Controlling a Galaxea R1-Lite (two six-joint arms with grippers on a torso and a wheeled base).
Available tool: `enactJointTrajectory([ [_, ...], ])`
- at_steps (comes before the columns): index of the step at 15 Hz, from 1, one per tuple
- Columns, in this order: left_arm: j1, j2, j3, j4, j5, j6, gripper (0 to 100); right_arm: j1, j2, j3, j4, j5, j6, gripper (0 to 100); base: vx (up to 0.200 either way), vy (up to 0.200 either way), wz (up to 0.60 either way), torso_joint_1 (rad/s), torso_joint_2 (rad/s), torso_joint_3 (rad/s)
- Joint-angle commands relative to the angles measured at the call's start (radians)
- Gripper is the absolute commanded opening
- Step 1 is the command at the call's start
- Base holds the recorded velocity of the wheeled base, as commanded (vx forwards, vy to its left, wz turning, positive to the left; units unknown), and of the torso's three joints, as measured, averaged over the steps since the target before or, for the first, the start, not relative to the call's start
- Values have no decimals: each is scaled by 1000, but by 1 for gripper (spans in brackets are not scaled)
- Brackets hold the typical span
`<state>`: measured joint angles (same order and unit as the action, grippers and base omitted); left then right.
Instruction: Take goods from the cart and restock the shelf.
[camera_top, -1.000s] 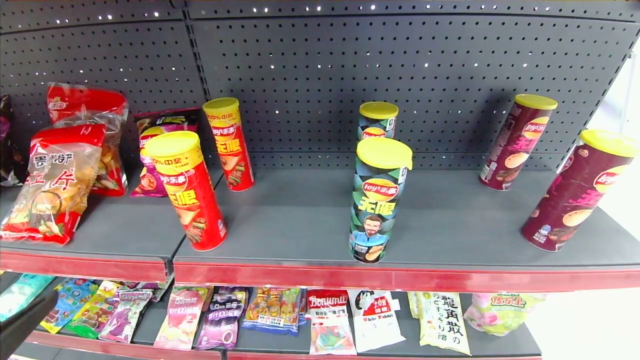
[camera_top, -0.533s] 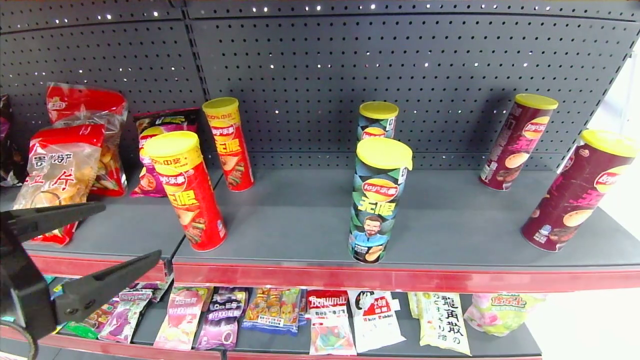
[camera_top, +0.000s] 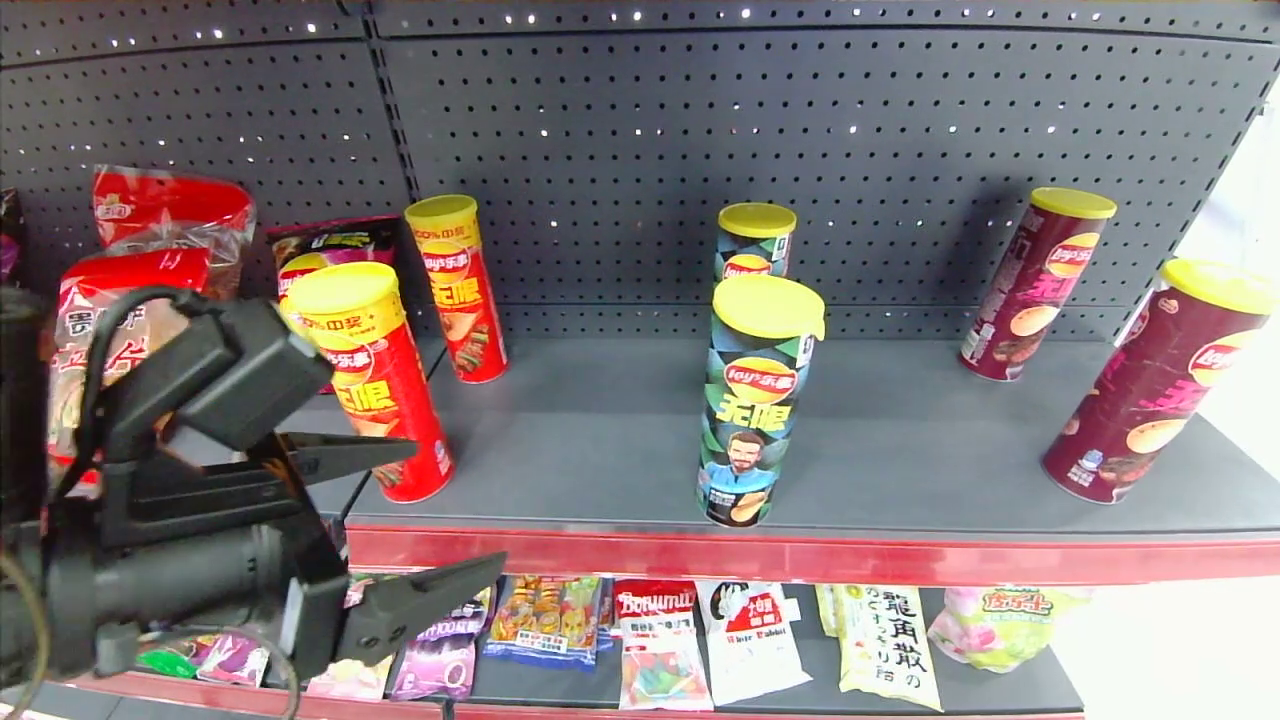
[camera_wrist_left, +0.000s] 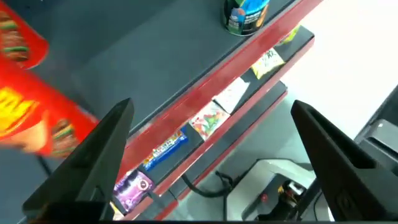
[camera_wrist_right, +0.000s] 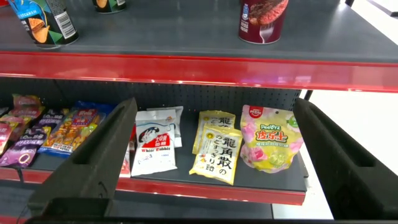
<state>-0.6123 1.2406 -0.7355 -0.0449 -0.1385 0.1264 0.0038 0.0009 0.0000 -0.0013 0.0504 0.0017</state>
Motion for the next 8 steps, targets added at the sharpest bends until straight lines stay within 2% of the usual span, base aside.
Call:
enactJointTrajectory([
  [1,-3,163,-56,-38,2,-10,100,1,1,0,0,0,0,100,0,0,0,0,0,0],
  [2,-4,220,-96,-38,4,-21,100,-1,1,0,0,0,0,100,0,0,0,0,0,0],
  [4,-30,336,-183,-41,25,-21,100,1,1,0,0,0,0,100,0,0,0,0,0,0],
  [8,-35,453,-252,-39,36,-24,100,1,1,0,0,0,0,100,0,0,0,0,0,0],
])
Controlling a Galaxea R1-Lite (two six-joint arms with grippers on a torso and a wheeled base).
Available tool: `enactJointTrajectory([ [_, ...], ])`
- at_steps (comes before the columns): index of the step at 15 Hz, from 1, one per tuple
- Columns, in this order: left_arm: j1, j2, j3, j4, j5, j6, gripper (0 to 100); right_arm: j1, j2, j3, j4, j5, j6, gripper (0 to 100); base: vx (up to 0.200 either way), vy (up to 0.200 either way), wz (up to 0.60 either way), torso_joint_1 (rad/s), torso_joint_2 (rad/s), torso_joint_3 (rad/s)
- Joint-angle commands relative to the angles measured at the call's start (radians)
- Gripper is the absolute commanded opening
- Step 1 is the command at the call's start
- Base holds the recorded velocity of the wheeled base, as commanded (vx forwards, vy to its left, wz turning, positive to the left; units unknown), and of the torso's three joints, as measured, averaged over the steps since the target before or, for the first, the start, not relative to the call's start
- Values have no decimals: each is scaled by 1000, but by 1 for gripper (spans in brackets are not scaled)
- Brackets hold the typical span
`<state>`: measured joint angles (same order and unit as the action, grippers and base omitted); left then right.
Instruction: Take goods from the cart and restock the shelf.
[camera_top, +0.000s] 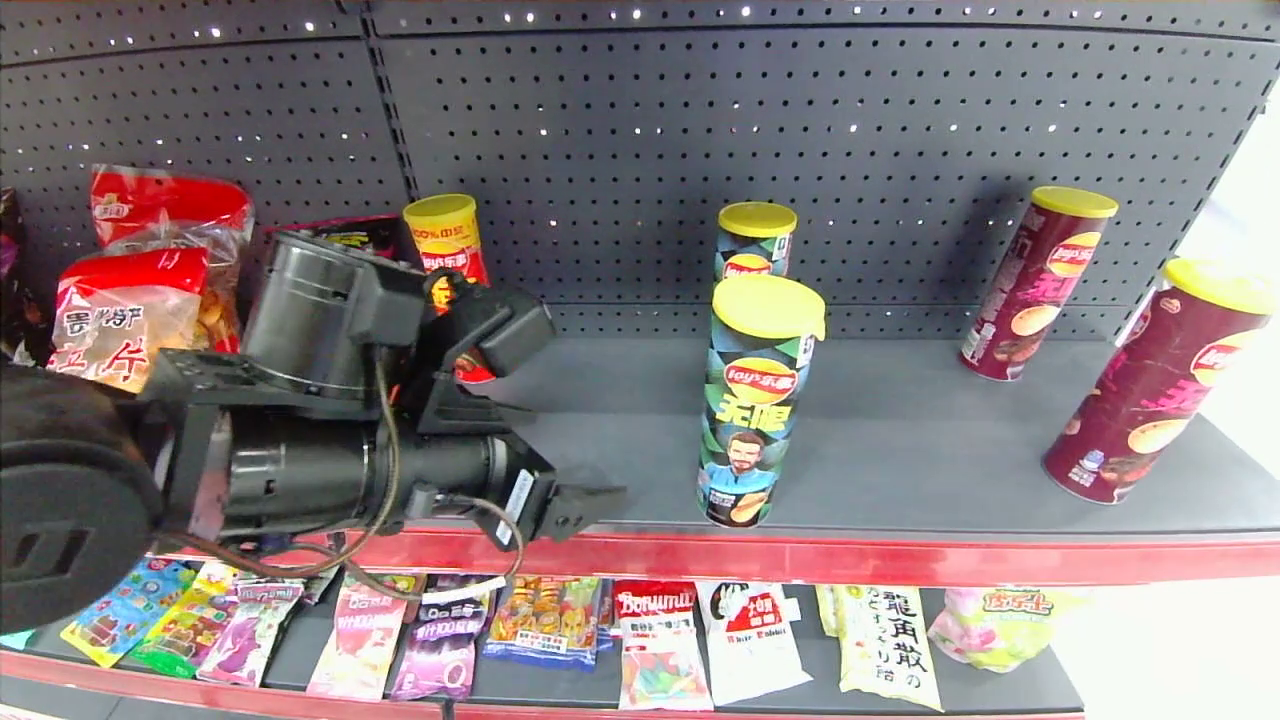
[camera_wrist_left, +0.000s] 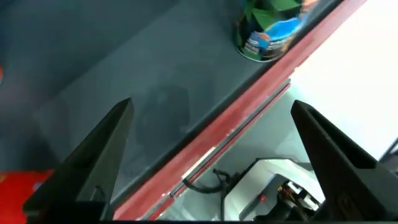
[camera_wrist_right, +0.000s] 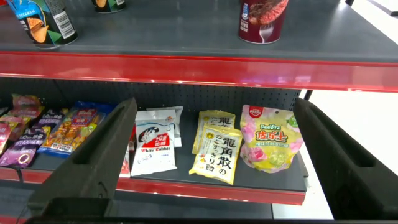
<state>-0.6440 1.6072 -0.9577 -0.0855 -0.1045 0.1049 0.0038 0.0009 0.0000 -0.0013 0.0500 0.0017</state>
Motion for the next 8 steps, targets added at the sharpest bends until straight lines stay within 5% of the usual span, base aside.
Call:
enactJointTrajectory([
  [1,-3,106,-46,1,9,-4,100,1,1,0,0,1,0,100,0,0,0,0,0,0],
  [8,-3,230,-139,1,49,-7,100,1,1,0,0,1,0,100,0,0,0,0,0,0],
])
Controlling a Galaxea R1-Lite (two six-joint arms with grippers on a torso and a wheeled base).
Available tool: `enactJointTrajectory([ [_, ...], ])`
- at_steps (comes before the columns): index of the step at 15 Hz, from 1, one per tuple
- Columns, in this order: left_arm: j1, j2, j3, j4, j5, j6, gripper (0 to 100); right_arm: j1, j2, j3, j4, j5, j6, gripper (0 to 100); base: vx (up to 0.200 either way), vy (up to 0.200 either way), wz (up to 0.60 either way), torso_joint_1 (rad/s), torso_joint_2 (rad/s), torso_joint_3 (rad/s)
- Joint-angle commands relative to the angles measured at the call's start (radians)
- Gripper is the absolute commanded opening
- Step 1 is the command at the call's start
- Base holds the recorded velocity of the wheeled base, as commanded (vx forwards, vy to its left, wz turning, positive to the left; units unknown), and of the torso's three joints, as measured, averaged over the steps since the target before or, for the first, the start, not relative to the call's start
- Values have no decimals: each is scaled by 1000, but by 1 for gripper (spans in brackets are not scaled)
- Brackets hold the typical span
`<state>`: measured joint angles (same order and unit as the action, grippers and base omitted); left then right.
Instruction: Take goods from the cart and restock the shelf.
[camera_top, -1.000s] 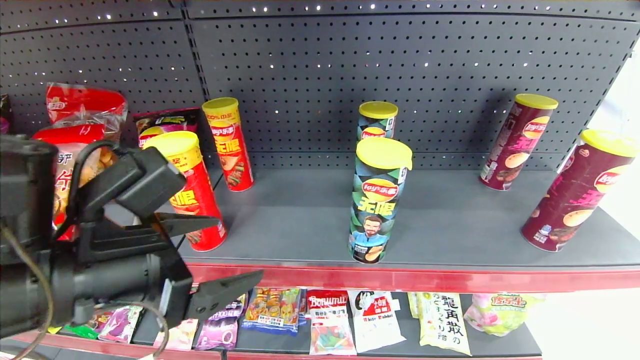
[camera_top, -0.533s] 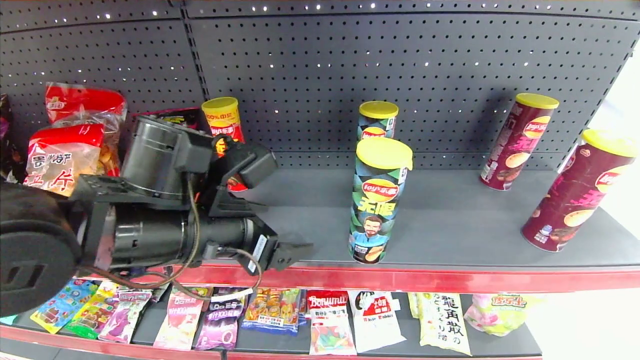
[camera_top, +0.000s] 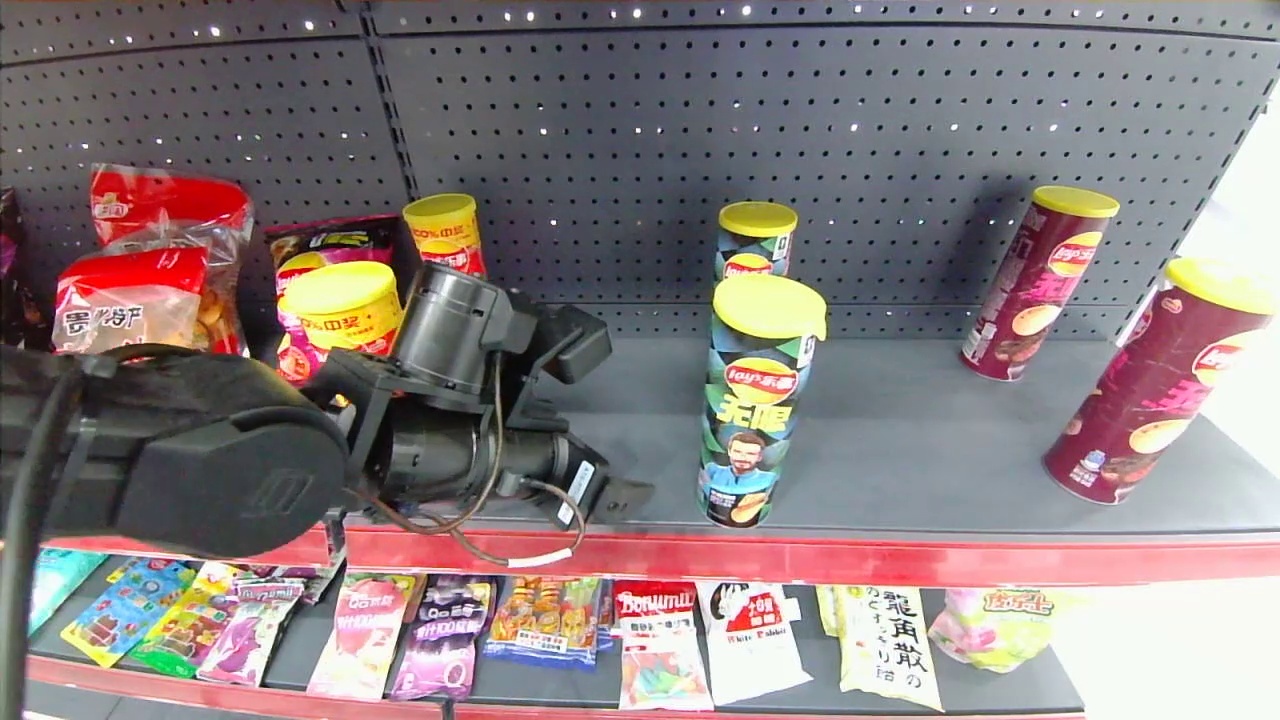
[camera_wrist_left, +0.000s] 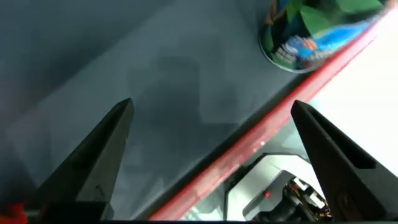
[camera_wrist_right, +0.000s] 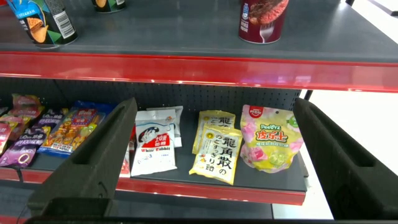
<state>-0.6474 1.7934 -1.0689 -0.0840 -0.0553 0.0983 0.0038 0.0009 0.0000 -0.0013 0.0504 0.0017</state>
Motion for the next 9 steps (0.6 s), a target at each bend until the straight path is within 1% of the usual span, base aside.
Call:
enactJointTrajectory([
  [1,0,57,-40,0,0,0,100,1,1,0,0,0,0,100,0,0,0,0,0,0],
  [3,0,89,-66,0,3,0,100,1,1,0,0,0,0,100,0,0,0,0,0,0],
  [6,2,116,-80,0,8,1,100,1,1,0,0,0,0,100,0,0,0,0,0,0],
  [9,2,152,-132,0,8,1,100,1,1,0,0,0,0,100,0,0,0,0,0,0],
])
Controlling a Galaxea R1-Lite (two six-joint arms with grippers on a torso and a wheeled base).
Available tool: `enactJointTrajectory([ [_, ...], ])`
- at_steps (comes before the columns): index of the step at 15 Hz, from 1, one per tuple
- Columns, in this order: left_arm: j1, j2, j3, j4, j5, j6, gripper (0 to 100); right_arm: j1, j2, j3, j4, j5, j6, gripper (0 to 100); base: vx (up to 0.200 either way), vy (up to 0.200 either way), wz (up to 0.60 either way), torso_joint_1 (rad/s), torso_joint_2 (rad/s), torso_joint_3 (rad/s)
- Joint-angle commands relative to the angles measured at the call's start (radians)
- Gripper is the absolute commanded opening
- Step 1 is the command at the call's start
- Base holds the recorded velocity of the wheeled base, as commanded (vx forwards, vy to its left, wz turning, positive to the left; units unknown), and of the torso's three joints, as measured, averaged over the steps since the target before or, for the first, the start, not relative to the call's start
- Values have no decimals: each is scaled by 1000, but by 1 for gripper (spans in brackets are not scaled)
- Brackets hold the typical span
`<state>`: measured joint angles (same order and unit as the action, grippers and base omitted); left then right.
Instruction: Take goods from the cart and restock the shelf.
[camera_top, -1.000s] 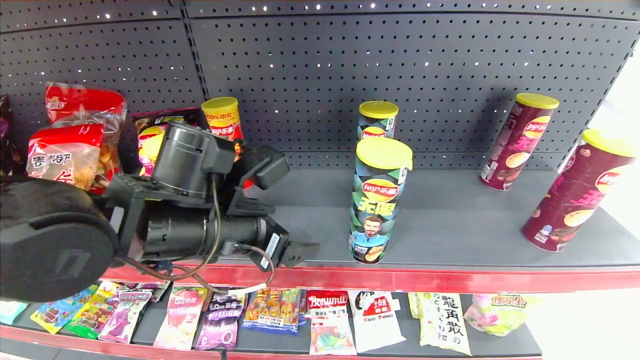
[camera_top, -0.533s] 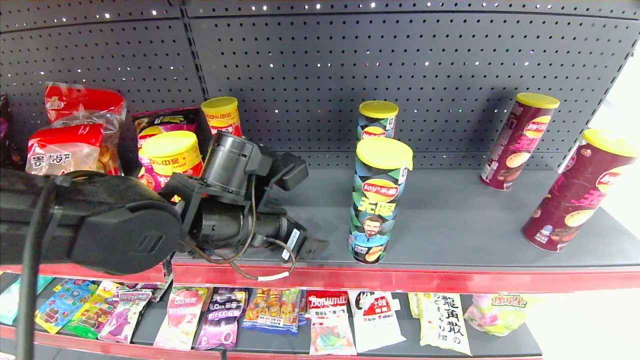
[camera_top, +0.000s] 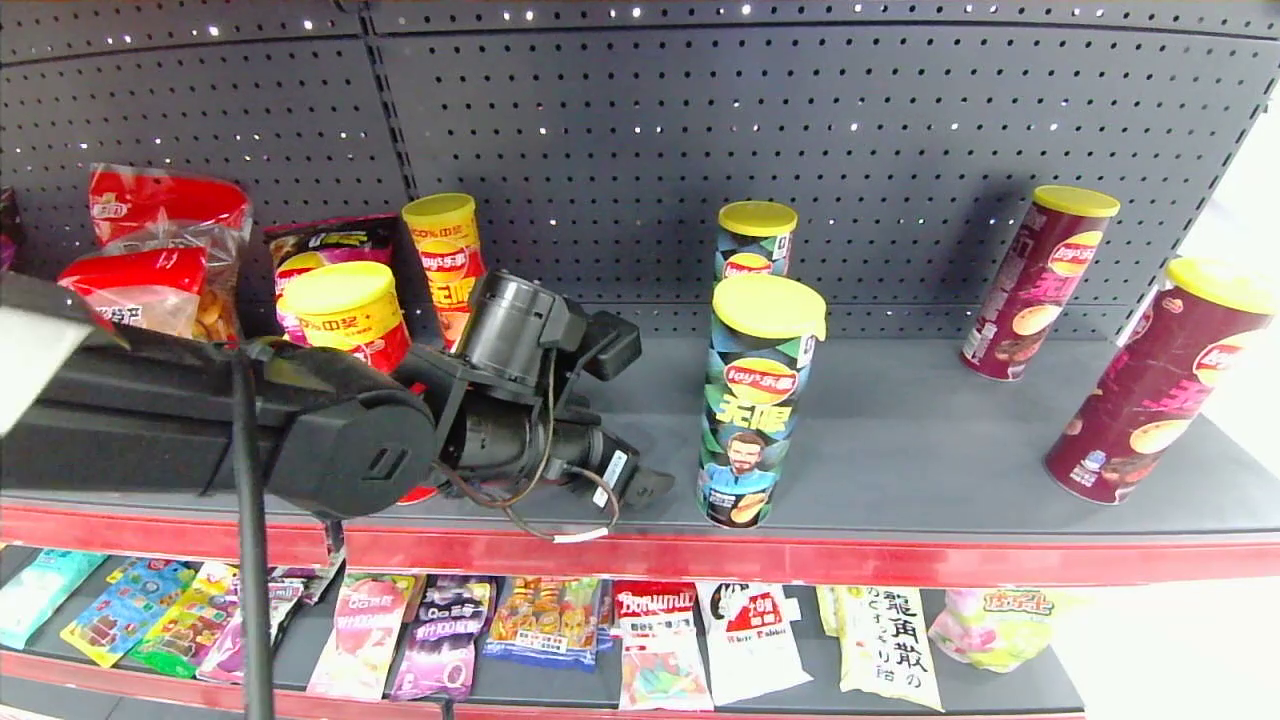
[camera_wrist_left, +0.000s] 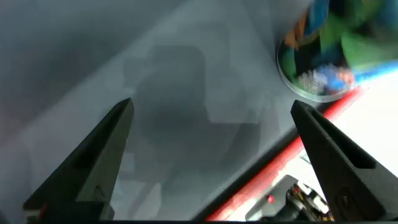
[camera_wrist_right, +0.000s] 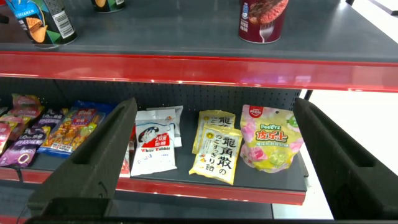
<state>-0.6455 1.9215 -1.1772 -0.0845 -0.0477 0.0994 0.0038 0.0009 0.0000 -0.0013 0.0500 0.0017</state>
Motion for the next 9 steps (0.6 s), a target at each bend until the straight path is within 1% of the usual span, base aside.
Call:
enactJointTrajectory([
  [1,0,34,-38,0,0,0,100,-1,1,0,0,1,0,100,0,0,0,0,0,0],
  [8,6,85,-78,-1,0,5,100,-1,1,0,0,1,0,100,0,0,0,0,0,0],
  [9,6,100,-96,-1,0,5,100,1,1,0,0,1,0,100,0,0,0,0,0,0],
])
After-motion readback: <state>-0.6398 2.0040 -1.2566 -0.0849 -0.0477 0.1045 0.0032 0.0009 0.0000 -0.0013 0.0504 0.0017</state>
